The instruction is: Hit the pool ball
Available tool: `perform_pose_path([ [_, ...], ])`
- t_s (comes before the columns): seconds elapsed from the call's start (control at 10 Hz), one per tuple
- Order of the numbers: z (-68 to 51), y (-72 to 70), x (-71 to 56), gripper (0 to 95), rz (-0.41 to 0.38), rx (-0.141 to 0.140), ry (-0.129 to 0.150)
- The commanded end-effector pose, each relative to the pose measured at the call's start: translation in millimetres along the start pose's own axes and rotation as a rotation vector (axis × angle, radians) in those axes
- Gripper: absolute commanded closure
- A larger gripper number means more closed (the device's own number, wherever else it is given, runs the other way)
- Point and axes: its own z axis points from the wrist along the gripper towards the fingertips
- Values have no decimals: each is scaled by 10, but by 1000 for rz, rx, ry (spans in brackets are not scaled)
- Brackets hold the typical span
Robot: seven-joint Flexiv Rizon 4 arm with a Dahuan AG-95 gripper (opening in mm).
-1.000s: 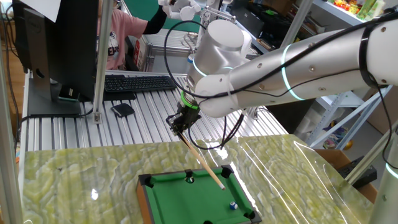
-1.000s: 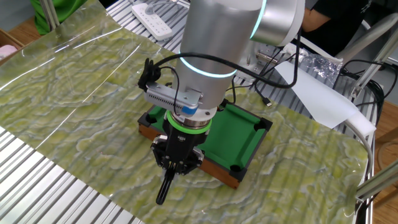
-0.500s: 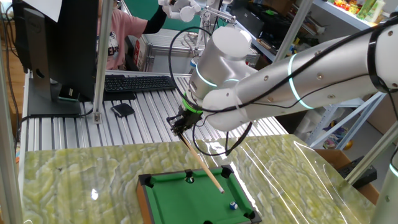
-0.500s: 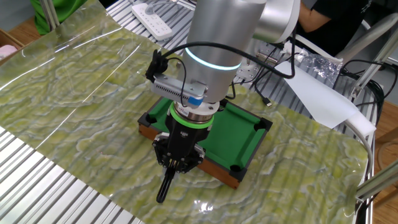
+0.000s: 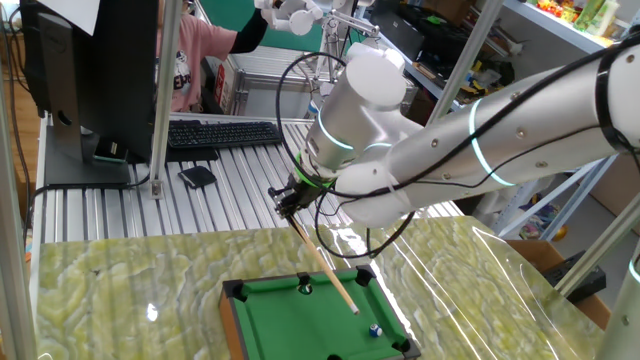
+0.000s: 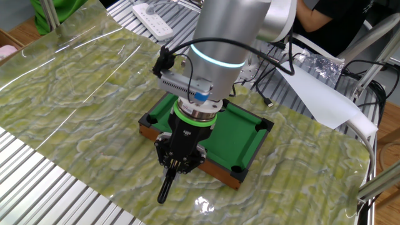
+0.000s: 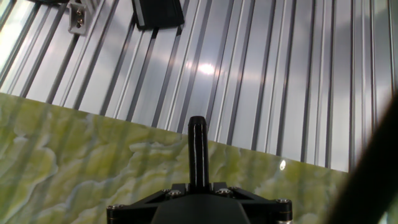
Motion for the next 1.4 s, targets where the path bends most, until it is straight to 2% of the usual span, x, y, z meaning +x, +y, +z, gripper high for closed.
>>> perform_pose_path([
  [0.1, 10, -13, -3, 950, 0, 12, -34],
  [0.4, 10, -13, -3, 950, 0, 12, -38],
  [0.7, 10, -13, -3, 950, 0, 18, -56],
  [1.1, 10, -13, -3, 950, 0, 21, -66],
  [1.4, 10, -12, -3, 950, -2, 23, -63],
])
